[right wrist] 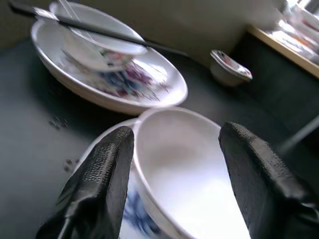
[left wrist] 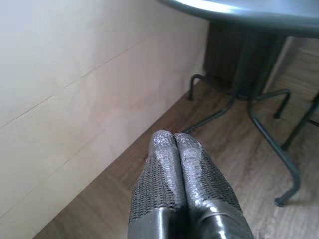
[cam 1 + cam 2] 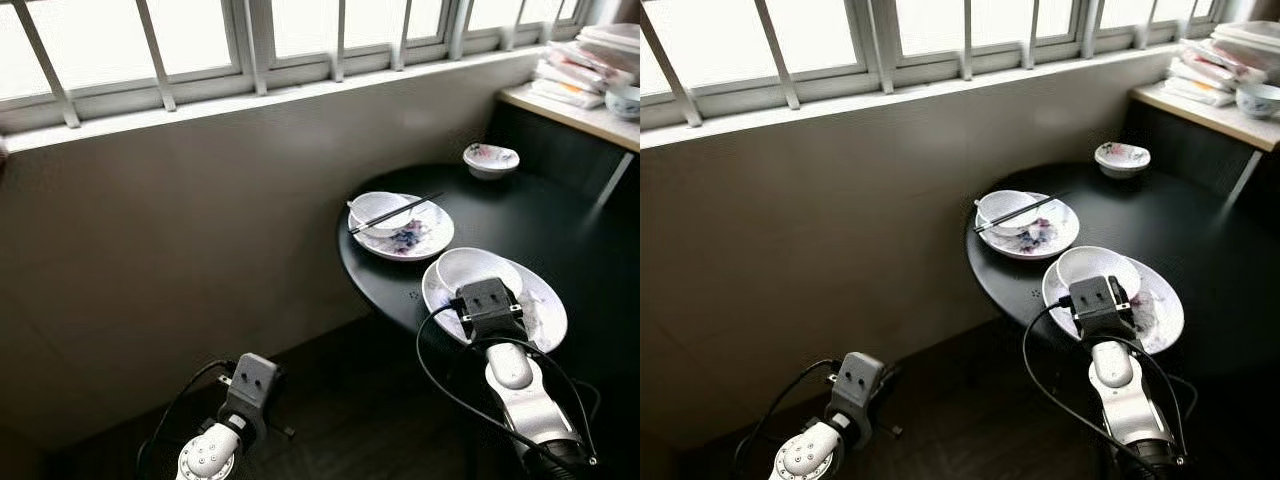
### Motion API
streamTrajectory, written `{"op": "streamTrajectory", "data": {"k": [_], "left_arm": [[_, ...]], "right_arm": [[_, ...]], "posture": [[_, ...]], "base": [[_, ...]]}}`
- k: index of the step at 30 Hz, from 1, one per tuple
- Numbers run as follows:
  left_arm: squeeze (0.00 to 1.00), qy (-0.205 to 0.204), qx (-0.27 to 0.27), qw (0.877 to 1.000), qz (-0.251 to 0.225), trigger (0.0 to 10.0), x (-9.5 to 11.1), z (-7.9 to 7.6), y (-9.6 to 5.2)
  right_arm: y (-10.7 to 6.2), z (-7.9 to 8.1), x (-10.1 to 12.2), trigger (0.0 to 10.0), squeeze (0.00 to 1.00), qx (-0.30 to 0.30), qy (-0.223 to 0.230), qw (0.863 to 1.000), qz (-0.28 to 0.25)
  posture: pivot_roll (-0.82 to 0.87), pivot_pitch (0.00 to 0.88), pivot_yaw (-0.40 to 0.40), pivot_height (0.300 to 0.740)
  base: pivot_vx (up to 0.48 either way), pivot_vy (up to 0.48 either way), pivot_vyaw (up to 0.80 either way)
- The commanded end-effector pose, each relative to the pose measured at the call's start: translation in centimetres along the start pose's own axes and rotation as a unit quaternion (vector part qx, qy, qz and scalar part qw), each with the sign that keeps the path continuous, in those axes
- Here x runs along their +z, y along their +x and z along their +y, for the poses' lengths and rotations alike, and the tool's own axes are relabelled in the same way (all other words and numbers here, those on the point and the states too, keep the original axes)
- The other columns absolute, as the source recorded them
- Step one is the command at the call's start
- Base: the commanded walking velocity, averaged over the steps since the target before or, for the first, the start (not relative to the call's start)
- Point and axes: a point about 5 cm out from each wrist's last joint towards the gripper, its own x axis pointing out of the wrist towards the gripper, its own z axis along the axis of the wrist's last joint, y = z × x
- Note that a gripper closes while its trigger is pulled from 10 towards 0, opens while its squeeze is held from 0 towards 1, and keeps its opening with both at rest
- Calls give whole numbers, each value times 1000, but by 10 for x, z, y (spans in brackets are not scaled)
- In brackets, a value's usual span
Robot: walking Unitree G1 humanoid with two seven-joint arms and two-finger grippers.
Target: Kitchen organization
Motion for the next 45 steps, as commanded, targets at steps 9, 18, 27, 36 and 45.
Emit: {"op": "streamTrajectory", "data": {"k": [9,18,27,36,45], "left_arm": [[0,-5,1,1000,3,10000,-2,0,-1],[0,-7,-1,1000,2,10000,-2,-1,-1],[0,-8,-2,1000,2,10000,-2,-1,-1],[0,-13,-2,1000,2,10000,-2,0,-1],[0,-16,-5,1000,3,10000,-2,1,-1]], "right_arm": [[5,6,3,10000,0,36,3,999,-9],[14,-9,-12,10000,0,55,-1,997,51],[17,-12,-15,10000,0,88,-29,993,68],[19,-25,-28,10000,0,57,-34,990,123],[18,-29,-35,10000,0,47,-18,988,148]], "posture": [[-86,0,22,740],[-87,0,17,740],[-88,0,18,740],[-84,0,18,740],[-88,0,21,740]], "base": [[0,0,0],[0,0,0],[0,0,0],[0,0,0],[0,0,0]]}}
